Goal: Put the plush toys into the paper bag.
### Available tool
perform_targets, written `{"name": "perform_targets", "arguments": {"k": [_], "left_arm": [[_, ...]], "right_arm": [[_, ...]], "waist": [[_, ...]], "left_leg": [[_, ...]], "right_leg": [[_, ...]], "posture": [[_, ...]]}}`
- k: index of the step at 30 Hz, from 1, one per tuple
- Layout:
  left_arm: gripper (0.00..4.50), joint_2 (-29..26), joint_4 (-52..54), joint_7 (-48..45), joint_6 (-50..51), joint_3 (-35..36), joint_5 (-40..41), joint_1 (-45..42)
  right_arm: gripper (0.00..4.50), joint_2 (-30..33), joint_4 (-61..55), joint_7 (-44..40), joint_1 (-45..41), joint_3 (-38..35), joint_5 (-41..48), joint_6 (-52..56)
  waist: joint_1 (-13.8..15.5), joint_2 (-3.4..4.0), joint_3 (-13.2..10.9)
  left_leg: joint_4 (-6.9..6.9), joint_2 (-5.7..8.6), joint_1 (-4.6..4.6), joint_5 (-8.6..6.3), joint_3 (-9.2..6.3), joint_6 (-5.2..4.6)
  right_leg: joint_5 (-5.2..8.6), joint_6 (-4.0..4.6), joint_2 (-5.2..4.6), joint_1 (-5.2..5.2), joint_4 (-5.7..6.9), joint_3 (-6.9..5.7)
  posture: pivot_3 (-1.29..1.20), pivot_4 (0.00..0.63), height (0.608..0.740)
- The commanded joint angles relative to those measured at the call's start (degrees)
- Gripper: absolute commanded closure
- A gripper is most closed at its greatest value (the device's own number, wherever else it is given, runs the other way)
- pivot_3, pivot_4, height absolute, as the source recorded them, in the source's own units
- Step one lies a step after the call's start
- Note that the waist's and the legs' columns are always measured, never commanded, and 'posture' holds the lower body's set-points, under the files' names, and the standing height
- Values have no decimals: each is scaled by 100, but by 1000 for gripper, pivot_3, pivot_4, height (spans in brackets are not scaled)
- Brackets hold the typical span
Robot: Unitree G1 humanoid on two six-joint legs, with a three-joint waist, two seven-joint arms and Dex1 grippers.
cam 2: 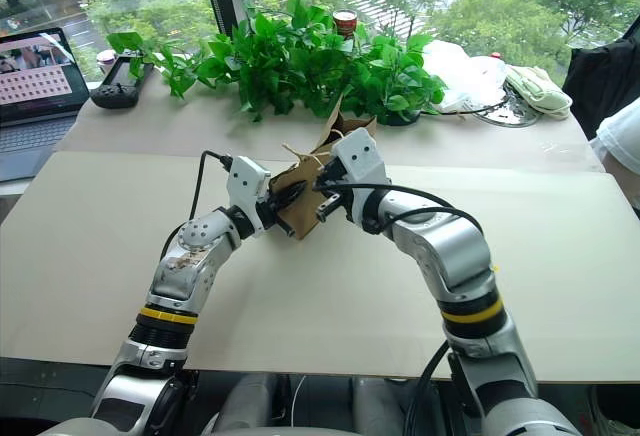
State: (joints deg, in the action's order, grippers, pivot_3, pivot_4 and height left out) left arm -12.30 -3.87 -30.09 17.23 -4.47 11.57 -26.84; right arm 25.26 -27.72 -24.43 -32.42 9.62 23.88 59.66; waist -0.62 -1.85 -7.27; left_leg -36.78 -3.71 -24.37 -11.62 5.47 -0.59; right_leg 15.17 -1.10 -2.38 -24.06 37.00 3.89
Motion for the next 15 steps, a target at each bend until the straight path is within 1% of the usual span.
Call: {"name": "perform_targets", "arguments": {"k": [1,3,5,7,9,12,15], "left_arm": [[4182,46,-22,55,-104,125,64,-139],[4182,76,-73,60,-112,185,101,-148],[4182,115,-124,-5,-92,308,245,-156],[4182,124,-83,-161,-33,464,505,-150],[4182,-25,30,-569,46,600,828,-125],[4182,-334,185,-1193,200,738,1260,-140],[4182,-898,354,-2061,355,873,1704,-207]], "right_arm": [[4500,267,-716,-398,173,-510,433,-14],[4500,443,-895,-637,360,-844,694,-78],[4500,775,-909,-1040,689,-1450,1025,-172],[4500,991,-603,-1227,840,-2046,1221,-290],[4500,1265,-206,-1433,869,-2430,1260,-466],[4500,1496,41,-1682,915,-2636,1325,-670],[4500,1632,159,-1853,941,-2724,1369,-828]], "waist": [[-7,0,0],[-9,-1,0],[-5,-1,0],[3,-2,-1],[-17,-2,-1],[-37,-2,-1],[-62,-1,-1]], "left_leg": [[0,0,2,0,-1,0],[0,0,2,0,-4,0],[-1,1,6,0,-6,0],[-2,2,8,0,-10,0],[-4,3,8,1,-9,0],[-4,2,12,1,-8,0],[1,-7,14,1,-11,0]], "right_leg": [[0,0,0,1,0,0],[0,0,1,3,0,0],[0,0,1,7,0,0],[0,-1,1,15,-3,0],[0,-1,1,15,-3,1],[0,-1,6,14,-1,4],[1,0,20,9,0,6]], "posture": [[0,150,740],[0,150,740],[0,150,740],[0,150,740],[0,150,740],[0,150,740],[0,150,740]]}}
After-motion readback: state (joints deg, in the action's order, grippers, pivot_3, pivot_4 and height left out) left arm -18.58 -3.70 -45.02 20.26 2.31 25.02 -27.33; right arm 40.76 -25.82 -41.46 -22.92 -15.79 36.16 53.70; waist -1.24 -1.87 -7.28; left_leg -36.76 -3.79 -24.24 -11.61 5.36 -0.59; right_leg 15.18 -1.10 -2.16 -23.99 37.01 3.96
